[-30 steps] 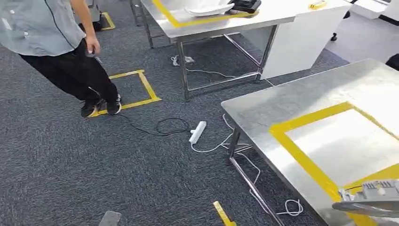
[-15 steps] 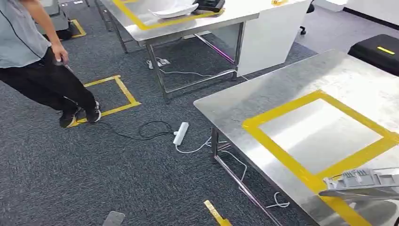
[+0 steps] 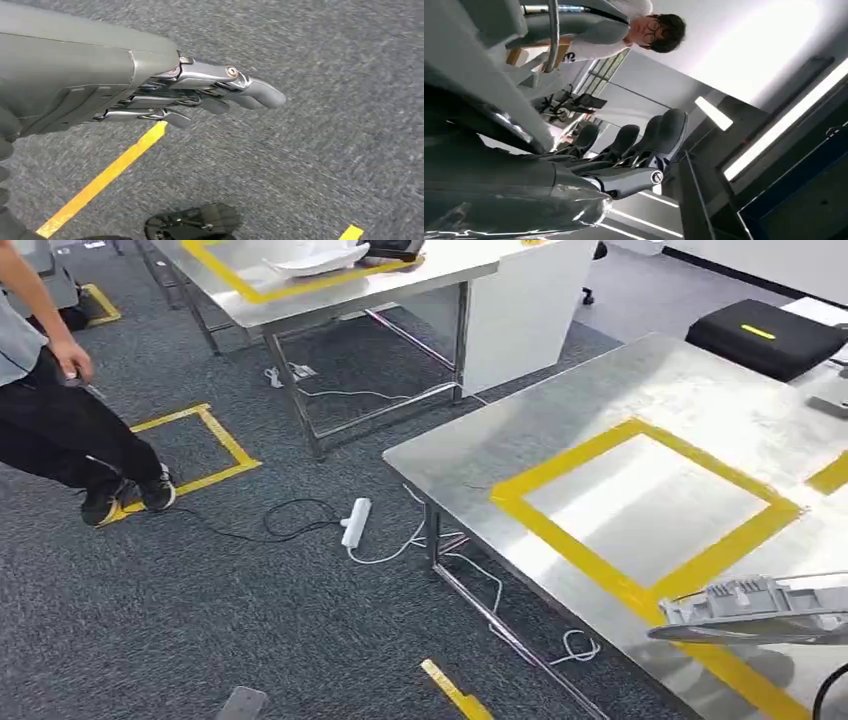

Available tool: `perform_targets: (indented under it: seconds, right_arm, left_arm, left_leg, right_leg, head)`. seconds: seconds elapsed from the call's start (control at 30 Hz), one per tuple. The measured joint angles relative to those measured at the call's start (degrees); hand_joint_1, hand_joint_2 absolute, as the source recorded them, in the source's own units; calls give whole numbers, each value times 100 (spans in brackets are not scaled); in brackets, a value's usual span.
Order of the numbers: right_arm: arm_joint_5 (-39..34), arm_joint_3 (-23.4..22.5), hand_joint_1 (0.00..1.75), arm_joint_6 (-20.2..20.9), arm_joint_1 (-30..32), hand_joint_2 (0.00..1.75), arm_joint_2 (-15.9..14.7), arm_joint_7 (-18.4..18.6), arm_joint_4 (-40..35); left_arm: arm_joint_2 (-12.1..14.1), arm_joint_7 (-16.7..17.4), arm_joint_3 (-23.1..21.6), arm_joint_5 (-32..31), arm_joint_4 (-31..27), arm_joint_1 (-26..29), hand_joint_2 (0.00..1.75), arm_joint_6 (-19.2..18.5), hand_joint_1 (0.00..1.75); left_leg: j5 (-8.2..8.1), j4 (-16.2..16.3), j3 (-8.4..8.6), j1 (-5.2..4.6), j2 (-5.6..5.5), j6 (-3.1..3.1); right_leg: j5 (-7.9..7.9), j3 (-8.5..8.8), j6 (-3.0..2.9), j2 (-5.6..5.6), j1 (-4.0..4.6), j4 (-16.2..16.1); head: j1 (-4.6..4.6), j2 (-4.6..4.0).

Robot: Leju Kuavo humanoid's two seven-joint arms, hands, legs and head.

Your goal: Take the parts from the cabinet and place them on the table.

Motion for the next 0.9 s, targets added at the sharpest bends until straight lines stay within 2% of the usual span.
perform_targets:
  seconds: [0.03, 0.07, 0.13, 0.17, 0.2, 0.23, 0.27, 0.3, 0.33, 0.37, 0.4, 0.43, 0.47, 0.5, 0.53, 0.57, 0.63, 0.67, 0.7, 0.73, 0.77, 0.8, 0.83, 0.87, 0.9]
  right_arm:
    - [-2, 31, 80, 2, -29, 175, -4, 9, 13]
    - [0, 51, 80, 2, -26, 175, -7, 11, 26]
    - [0, 79, 80, 2, -28, 175, -9, 15, 48]
    - [0, 88, 80, 2, -41, 175, -20, 15, 50]
    - [2, 92, 80, 2, -62, 175, -28, 15, 53]
    - [2, 103, 80, 2, -81, 175, -31, 15, 55]
    - [2, 118, 80, 2, -90, 175, -31, 13, 59]
    - [2, 127, 80, 2, -93, 175, -31, 15, 68]
    - [2, 138, 80, 2, -94, 175, -31, 15, 81]
    - [2, 147, 80, 2, -100, 175, -31, 15, 88]
    - [0, 153, 80, 2, -103, 175, -31, 17, 92]
    - [0, 158, 80, 2, -104, 175, -31, 17, 94]
    - [0, 164, 80, 2, -117, 175, -33, 17, 94]
    - [4, 175, 80, 0, -134, 175, -33, 22, 103]
    - [26, 191, 80, 0, -157, 175, -33, 26, 114]
    - [64, 204, 80, 0, -169, 175, -35, 26, 129]
    - [157, 230, 80, 11, -201, 175, -37, 42, 144]
    - [190, 249, 80, 26, -245, 175, -52, 44, 151]
    - [230, 274, 80, 46, -285, 175, -59, 55, 166]
    - [262, 322, 80, 68, -397, 175, -85, 70, 177]
    - [299, 389, 80, 109, -495, 175, -89, 94, 199]
    - [328, 436, 80, 131, -538, 175, -90, 109, 219]
    - [348, 484, 80, 162, -571, 175, -103, 125, 245]
    - [371, 546, 80, 195, -615, 175, -125, 153, 280]
    - [391, 588, 80, 214, -638, 175, -144, 170, 302]
  left_arm:
    - [0, 0, -4, 0, 2, -5, 175, -2, 0]
    - [0, -2, -7, 0, 4, -5, 175, 0, 0]
    - [2, -2, -9, 0, 4, -16, 175, 0, 0]
    - [4, -2, -9, 0, 4, -26, 175, 0, 0]
    - [6, -9, -11, 0, 4, -34, 175, 0, 0]
    - [6, -9, -11, 0, 7, -33, 175, 0, 0]
    - [2, -9, -11, 0, 9, -32, 175, 0, 0]
    - [0, -9, -13, 0, 15, -29, 175, 0, 0]
    - [0, -9, -17, 0, 28, -20, 175, 0, 0]
    - [0, -9, -17, 0, 39, -15, 175, -2, 0]
    - [0, -9, -17, 0, 42, -17, 175, 0, 0]
    - [2, -9, -17, 0, 44, -22, 175, 0, 0]
    - [6, -9, -17, 0, 44, -24, 175, 0, 0]
    - [28, -9, -15, 0, 44, -23, 175, -2, 0]
    - [33, -9, -20, 0, 46, -20, 175, -2, 0]
    - [37, -4, -22, 0, 46, -32, 175, -9, 0]
    - [35, -2, -37, 0, 46, -41, 175, -22, 0]
    - [24, -2, -59, 0, 46, -54, 175, -31, 0]
    - [35, 0, -85, -2, 46, -69, 175, -44, 0]
    - [46, 0, -107, -2, 46, -76, 175, -48, 0]
    - [55, 2, -124, -2, 48, -68, 175, -68, 0]
    - [61, 4, -151, -2, 48, -66, 175, -99, 0]
    - [65, 4, -173, -2, 50, -67, 175, -118, 0]
    - [68, 4, -190, -2, 50, -69, 175, -138, 0]
    - [70, -2, -203, 0, 54, -70, 175, -146, 0]
  left_leg:
    - [-25, 58, -17, -26, 30, -28]
    - [-15, 48, -14, -36, 73, -40]
    - [-21, 55, -6, -25, 174, -67]
    - [-90, 91, -12, -8, 119, -111]
    - [-231, 258, -69, 13, -71, -149]
    - [-442, 610, -226, 32, -183, -173]
    - [-673, 1099, -454, 42, -236, -191]
    - [-835, 1536, -665, 46, -247, -199]
    - [-878, 1819, -814, 47, -248, -196]
    - [-785, 1798, -814, 47, -251, -182]
    - [-577, 1573, -724, 46, -266, -151]
    - [-319, 1173, -545, 43, -307, -109]
    - [-72, 687, -317, 36, -405, -57]
    - [60, 257, -126, 27, -662, 12]
    - [10, 132, -63, 56, -736, 51]
    - [-11, 102, -58, 36, -699, 19]
    - [-4, 87, -59, 14, -614, 34]
    - [56, -19, -34, 54, -536, 54]
    - [86, -69, -13, 68, -462, 72]
    - [93, -79, -17, 68, -408, 93]
    - [92, -76, -22, 63, -332, 95]
    - [91, -76, -23, 53, -271, 97]
    - [89, -71, -31, 53, -209, 97]
    - [86, -69, -31, 53, -152, 92]
    - [80, -68, -29, 55, -96, 83]
  right_leg:
    - [34, 40, -111, 86, -15, -49]
    - [39, 22, -135, 114, -12, -32]
    - [50, -6, -192, 227, -1, -14]
    - [76, 7, -237, 267, -27, -29]
    - [76, 5, -279, 304, -30, -29]
    - [80, 0, -310, 340, -30, -29]
    - [86, -9, -323, 393, -27, -29]
    - [88, -16, -329, 439, -22, -28]
    - [90, -18, -332, 503, -17, -28]
    - [91, -14, -332, 565, -13, -28]
    - [92, -13, -331, 627, -6, -28]
    - [94, -8, -330, 689, 0, -28]
    - [102, -7, -328, 741, 1, -28]
    - [110, -13, -319, 790, -17, -28]
    - [109, -44, -293, 848, 17, -8]
    - [132, -78, -257, 899, -12, -10]
    - [171, -97, -182, 995, -52, -55]
    - [170, -126, -148, 1015, -28, -53]
    - [76, -216, -148, 781, -24, 59]
    - [-130, -346, -132, 607, -22, 349]
    - [-370, -557, -107, 506, -29, 827]
    - [-548, -753, -81, 472, -40, 1262]
    - [-647, -903, -52, 462, -44, 1579]
    - [-623, -941, -33, 457, -52, 1670]
    - [-481, -855, -12, 440, -64, 1511]
  head:
    - [-17, 0]
    - [-42, 0]
    - [-35, 0]
    - [-39, 0]
    - [-59, 0]
    - [-68, 0]
    - [-70, 0]
    - [-70, 0]
    - [-68, 0]
    - [-72, 0]
    - [-72, 0]
    - [-70, 0]
    - [-68, 0]
    - [-70, 0]
    - [-59, 0]
    - [-74, 0]
    - [-74, 0]
    - [-67, 0]
    - [-54, 0]
    - [-13, 0]
    - [-15, 0]
    - [-20, 0]
    - [-13, 0]
    - [-13, 0]
    - [-17, 0]
